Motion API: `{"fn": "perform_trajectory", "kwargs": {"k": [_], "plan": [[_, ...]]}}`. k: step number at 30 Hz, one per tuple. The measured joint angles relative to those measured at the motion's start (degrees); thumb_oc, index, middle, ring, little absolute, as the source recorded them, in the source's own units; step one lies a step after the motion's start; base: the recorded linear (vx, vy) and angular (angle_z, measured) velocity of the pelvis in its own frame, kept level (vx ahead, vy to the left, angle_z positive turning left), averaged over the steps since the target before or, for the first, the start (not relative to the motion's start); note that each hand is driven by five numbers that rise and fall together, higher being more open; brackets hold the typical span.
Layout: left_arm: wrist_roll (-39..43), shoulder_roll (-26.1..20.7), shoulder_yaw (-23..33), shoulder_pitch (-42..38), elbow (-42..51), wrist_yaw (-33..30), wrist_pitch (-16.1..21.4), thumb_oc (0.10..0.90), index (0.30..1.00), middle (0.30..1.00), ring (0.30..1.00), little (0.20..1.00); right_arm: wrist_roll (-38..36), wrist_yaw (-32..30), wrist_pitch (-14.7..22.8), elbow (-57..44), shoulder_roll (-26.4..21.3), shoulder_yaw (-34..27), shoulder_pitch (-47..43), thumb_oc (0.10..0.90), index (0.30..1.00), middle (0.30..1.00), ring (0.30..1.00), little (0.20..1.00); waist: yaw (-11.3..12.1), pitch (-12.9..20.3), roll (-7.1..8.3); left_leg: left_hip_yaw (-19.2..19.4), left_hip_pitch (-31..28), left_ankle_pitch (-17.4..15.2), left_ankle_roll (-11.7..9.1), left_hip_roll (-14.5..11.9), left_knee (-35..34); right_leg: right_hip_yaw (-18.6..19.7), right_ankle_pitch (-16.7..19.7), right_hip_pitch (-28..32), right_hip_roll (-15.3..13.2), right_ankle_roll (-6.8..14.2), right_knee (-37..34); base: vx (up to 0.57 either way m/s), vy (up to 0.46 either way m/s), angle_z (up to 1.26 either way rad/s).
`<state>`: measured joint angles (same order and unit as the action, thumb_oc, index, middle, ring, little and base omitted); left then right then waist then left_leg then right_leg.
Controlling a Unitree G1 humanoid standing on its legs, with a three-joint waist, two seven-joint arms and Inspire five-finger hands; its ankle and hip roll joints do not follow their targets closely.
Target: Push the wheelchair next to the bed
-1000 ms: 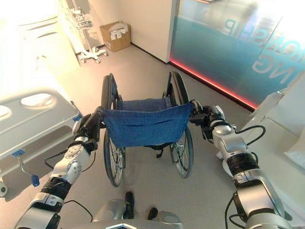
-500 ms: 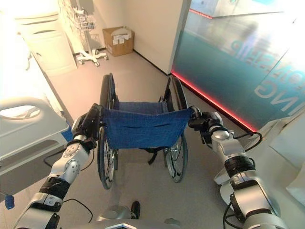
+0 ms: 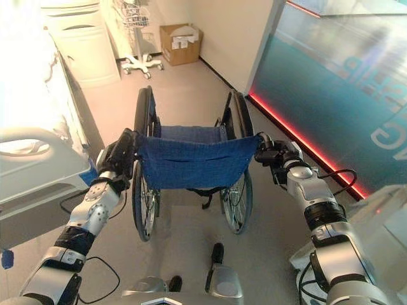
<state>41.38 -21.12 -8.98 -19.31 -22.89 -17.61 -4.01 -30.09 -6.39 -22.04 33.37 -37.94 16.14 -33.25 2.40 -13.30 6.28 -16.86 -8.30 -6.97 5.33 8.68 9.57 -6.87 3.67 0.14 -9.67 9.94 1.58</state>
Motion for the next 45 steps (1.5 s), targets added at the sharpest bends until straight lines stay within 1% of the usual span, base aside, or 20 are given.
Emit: {"fn": "perform_trajectory", "kwargs": {"k": [1, 2, 5, 10, 12, 15, 20, 22, 24, 26, 27, 29, 31, 33, 34, 38, 39, 42, 43, 45], "plan": [[0.01, 0.05, 0.03, -0.23, -0.04, -0.03, 0.00, 0.400, 0.300, 0.300, 0.300, 0.300, 0.13, 0.04, -0.10, 0.02, -0.01, 0.05, -0.49, 0.400, 0.300, 0.300, 0.300, 0.300, -0.10, -0.07, -0.69, 0.40, 0.89, -1.17, -0.55, -0.88, 1.59, -0.60, 0.75, 0.25, 0.79, -0.51, 0.17, 0.33, -0.318, 0.90], [0.05, 0.65, -0.10, -1.13, -0.64, -0.06, -0.04, 0.400, 0.300, 0.300, 0.300, 0.300, 0.28, 0.09, -0.34, 0.00, -1.02, 0.36, -1.40, 0.400, 0.300, 0.300, 0.300, 0.300, -0.74, -0.12, -1.49, 4.16, 1.95, -2.43, -1.69, -3.19, 2.91, -2.08, 0.71, 0.60, 1.92, -4.09, 1.08, 0.20, -0.184, 0.75], [0.04, 2.27, -0.14, -1.47, -0.13, -0.51, 0.00, 0.400, 0.300, 0.300, 0.300, 0.300, 0.38, 0.13, -0.66, 0.06, -2.94, 0.91, -2.80, 0.400, 0.300, 0.300, 0.300, 0.300, -0.32, 0.12, -3.22, 7.61, 2.92, -2.21, -3.69, -6.94, 3.57, -5.26, -1.48, 0.66, 4.26, -6.82, 2.69, 0.19, -0.245, 0.65], [1.80, 2.49, -0.78, -1.26, -0.76, -3.30, -0.01, 0.400, 0.300, 0.300, 0.300, 0.300, 0.67, -0.85, -1.50, 1.21, -2.27, 2.96, -4.81, 0.400, 0.300, 0.300, 0.300, 0.300, 1.96, -0.17, -3.06, 12.90, 11.59, 0.80, -9.42, -7.94, 22.96, -6.74, -5.49, 2.95, 5.48, -10.01, 3.51, 0.16, -0.195, 0.20], [2.26, 2.01, -0.70, -0.70, -0.70, -3.75, -0.02, 0.400, 0.300, 0.300, 0.300, 0.300, 0.71, -0.96, -1.86, 0.92, -1.78, 3.18, -4.78, 0.400, 0.300, 0.300, 0.300, 0.300, 1.74, -0.39, -2.53, 17.06, 13.99, 2.08, -9.00, -9.33, 25.80, -8.98, -6.85, 4.46, 5.44, -10.27, 3.40, 0.18, -0.054, 0.35], [2.27, 1.79, -0.74, -0.10, -0.12, -3.90, 0.00, 0.400, 0.300, 0.300, 0.300, 0.300, 0.98, -1.10, -2.12, 0.91, -1.56, 3.28, -4.68, 0.400, 0.300, 0.300, 0.300, 0.300, 1.71, -0.56, -2.17, 20.81, 14.45, 2.05, -9.00, -9.65, 21.10, -11.21, -8.34, 6.13, 5.98, -11.23, 3.72, 0.27, -0.017, 0.36], [2.43, 2.09, -1.46, 0.82, 0.76, -1.42, 0.01, 0.400, 0.300, 0.300, 0.300, 0.300, 1.42, -1.43, -2.52, 1.12, -3.01, 3.31, -3.34, 0.400, 0.300, 0.300, 0.300, 0.300, 2.13, -0.66, -2.94, 33.04, 16.37, 3.94, -9.17, -9.66, 2.31, -14.25, -9.54, 12.81, 9.15, -11.32, -2.06, 0.45, -0.015, 0.27], [2.99, 1.95, -1.76, 2.02, 1.80, -0.85, -0.07, 0.400, 0.300, 0.300, 0.300, 0.300, 1.01, -1.40, -2.28, 0.97, -3.55, 3.21, -2.06, 0.400, 0.300, 0.300, 0.300, 0.300, 2.59, -0.36, -3.72, 34.96, 17.48, 5.81, -9.44, -9.96, 0.21, -15.38, -10.55, 14.77, 10.23, -11.48, -2.53, 0.29, 0.035, -0.03], [3.80, 1.30, -1.28, 3.21, 2.17, -0.02, -0.10, 0.400, 0.300, 0.300, 0.300, 0.300, 0.48, -1.10, -2.21, 0.94, -3.15, 3.22, -1.10, 0.400, 0.300, 0.300, 0.300, 0.300, 3.74, 1.20, -2.88, 36.16, 18.73, 5.65, -9.11, -9.65, 1.98, -15.73, -12.00, 15.62, 10.11, -10.51, -2.45, 0.24, 0.042, -0.27], [4.59, 1.03, -0.45, 3.53, 2.34, 0.19, -0.11, 0.400, 0.300, 0.300, 0.300, 0.300, 0.43, -0.82, -1.79, 0.96, -2.94, 3.24, -1.04, 0.400, 0.300, 0.300, 0.300, 0.300, 3.71, 2.06, -2.84, 35.59, 17.50, 5.67, -9.13, -9.26, 1.18, -15.47, -13.66, 16.31, 10.39, -9.44, -1.23, 0.27, 0.032, -0.18], [4.60, 1.48, -0.58, 3.77, 2.64, 0.05, -0.10, 0.400, 0.300, 0.300, 0.300, 0.300, 0.44, -0.69, -1.70, 1.22, -3.17, 3.21, -0.71, 0.400, 0.300, 0.300, 0.300, 0.300, 3.67, 2.45, -3.49, 34.26, 15.69, 9.98, -4.44, -8.74, -0.75, -15.14, -15.50, 16.82, 10.74, -8.26, 0.54, 0.24, 0.059, -0.02], [4.49, 1.37, -0.54, 3.31, 1.36, 0.83, -0.27, 0.400, 0.300, 0.300, 0.300, 0.300, 0.49, -0.69, -0.82, 3.95, -1.69, 3.26, -0.37, 0.400, 0.300, 0.300, 0.300, 0.300, 5.04, 3.60, -1.60, 33.90, 14.64, 9.87, -0.66, -6.97, -0.13, -15.04, -19.30, 16.16, 8.28, -6.64, 5.83, 0.19, 0.137, -0.09], [4.37, 1.69, -0.68, 1.70, 0.04, 1.30, -0.56, 0.400, 0.300, 0.300, 0.300, 0.300, 0.49, -0.99, 0.28, 4.54, -1.67, 3.15, 0.07, 0.400, 0.300, 0.300, 0.300, 0.300, 4.79, 4.07, -1.07, 32.26, 14.30, 8.86, 0.96, -5.80, -0.48, -15.67, -21.76, 11.65, 5.92, -5.25, 18.10, 0.24, 0.141, 0.11], [3.87, 2.20, -1.58, -1.47, -2.40, 1.52, -2.41, 0.400, 0.300, 0.300, 0.300, 0.300, 0.47, -1.13, 0.58, 4.50, -2.60, 2.08, 1.64, 0.400, 0.300, 0.300, 0.300, 0.300, 4.01, 3.87, -1.14, 28.37, 12.17, 8.64, 5.28, -4.36, -0.18, -14.43, -20.65, 4.38, 1.64, -4.93, 37.83, 0.24, 0.033, 0.58], [3.82, 2.26, -1.61, -1.54, -2.97, 1.58, -2.87, 0.400, 0.300, 0.300, 0.300, 0.300, 0.44, -1.39, 0.45, 4.55, -2.61, 2.00, 2.22, 0.400, 0.300, 0.300, 0.300, 0.300, 2.78, 3.91, -1.09, 26.39, 10.54, 7.98, 5.10, -3.43, -0.94, -12.49, -20.98, 4.19, 1.36, -5.36, 39.04, 0.23, -0.039, 0.59], [3.71, 2.56, -1.17, -2.03, -3.23, 0.55, -3.17, 0.400, 0.300, 0.300, 0.300, 0.300, 0.46, -1.57, 0.87, 2.66, -2.97, 1.81, 1.97, 0.400, 0.300, 0.300, 0.300, 0.300, 1.76, 2.18, -4.51, 18.85, 6.34, 8.62, 4.36, -3.55, -4.02, -10.40, -20.82, 1.86, 3.03, -5.62, 29.65, 0.24, -0.126, -0.01], [3.70, 2.54, -1.18, -2.69, -3.35, 0.02, -3.06, 0.400, 0.300, 0.300, 0.300, 0.300, 0.46, -1.65, 1.04, 1.21, -3.72, 1.73, 1.97, 0.400, 0.300, 0.300, 0.300, 0.300, 1.63, 1.27, -6.22, 14.88, 5.67, 8.86, 4.00, -4.02, -4.46, -8.78, -20.28, 0.81, 4.75, -5.36, 21.28, 0.17, -0.122, 0.02], [3.68, 2.67, -1.31, -3.85, -4.42, -0.03, -2.45, 0.400, 0.300, 0.300, 0.300, 0.300, 0.45, -1.78, 1.08, 0.21, -4.06, 1.03, 2.13, 0.400, 0.300, 0.300, 0.300, 0.300, 0.16, 0.95, -6.35, 9.22, 4.51, 9.52, 2.98, -3.57, -6.36, -6.15, -14.43, -3.07, 5.23, -4.00, 10.17, 0.37, -0.265, 0.46], [3.69, 2.75, -1.57, -4.59, -5.16, -0.06, -1.61, 0.400, 0.300, 0.300, 0.300, 0.300, 0.44, -2.24, 1.14, -0.40, -4.06, 0.72, 2.33, 0.400, 0.300, 0.300, 0.300, 0.300, -1.25, 0.88, -6.20, 7.40, 5.11, 9.09, 2.55, -3.55, -5.97, -2.84, -10.61, -4.39, 5.86, -1.31, 4.75, 0.31, -0.230, 0.83], [3.70, 2.35, -1.64, -5.54, -5.12, -0.05, -1.47, 0.400, 0.300, 0.300, 0.300, 0.300, 0.45, -2.76, 1.07, -1.44, -4.07, 0.00, 2.32, 0.400, 0.300, 0.300, 0.300, 0.300, -2.07, 0.02, -4.56, 5.70, 4.46, 8.43, 2.55, -2.25, -6.00, -0.84, -5.45, -5.46, 3.54, 0.48, -2.02, 0.30, -0.242, 0.68]]}}
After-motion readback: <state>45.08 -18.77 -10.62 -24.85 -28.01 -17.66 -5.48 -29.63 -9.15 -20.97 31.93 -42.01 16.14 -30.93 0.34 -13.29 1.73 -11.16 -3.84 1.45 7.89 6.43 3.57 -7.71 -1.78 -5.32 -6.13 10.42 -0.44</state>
